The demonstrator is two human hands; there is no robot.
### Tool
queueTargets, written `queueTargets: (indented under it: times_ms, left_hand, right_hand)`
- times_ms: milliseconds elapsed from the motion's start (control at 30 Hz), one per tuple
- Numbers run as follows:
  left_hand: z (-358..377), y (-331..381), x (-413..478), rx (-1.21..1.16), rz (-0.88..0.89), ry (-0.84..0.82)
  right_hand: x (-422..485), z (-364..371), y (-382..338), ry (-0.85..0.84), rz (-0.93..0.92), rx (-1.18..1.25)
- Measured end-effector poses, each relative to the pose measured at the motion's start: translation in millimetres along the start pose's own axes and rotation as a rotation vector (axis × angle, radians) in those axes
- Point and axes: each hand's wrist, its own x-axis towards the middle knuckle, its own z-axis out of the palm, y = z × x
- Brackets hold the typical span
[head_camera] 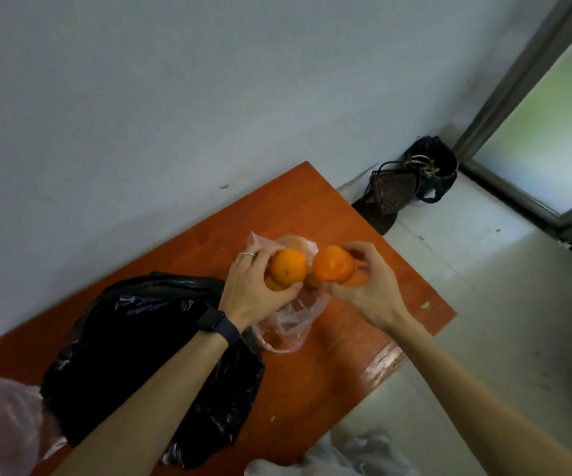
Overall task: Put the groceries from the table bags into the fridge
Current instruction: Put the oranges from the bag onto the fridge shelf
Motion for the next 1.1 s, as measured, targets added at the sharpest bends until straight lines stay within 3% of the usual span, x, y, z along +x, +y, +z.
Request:
queueTargets:
  times_ms: [200,400,567,800,1100]
  left_hand:
    - [10.7,81.1,22.4,-0.183,0.087,-0.074]
    - [71.8,193.9,22.9,-0.266,0.305,-0.204]
    - [137.2,333.1,-3.2,-0.363,0.499,-0.338]
    - [224.9,545.9,-87.4,-0.446,0.903,-0.455]
    - [289.0,761.5,-173.7,-0.536,1.296,-0.549]
  right_hand:
    - [-43.1,-54.9,-5.1,0.176,0.028,0.116]
    - [-126.0,-153.2,25.9,0.451,0.128,0.166]
    - [-240.5,-260.8,51.1,0.775,0.217,0.157]
    - [-415.5,-400.0,76.0,1.157,0.213,0.105]
    - [-558.4,-539.1,86.6,1.505,0.215,-0.074]
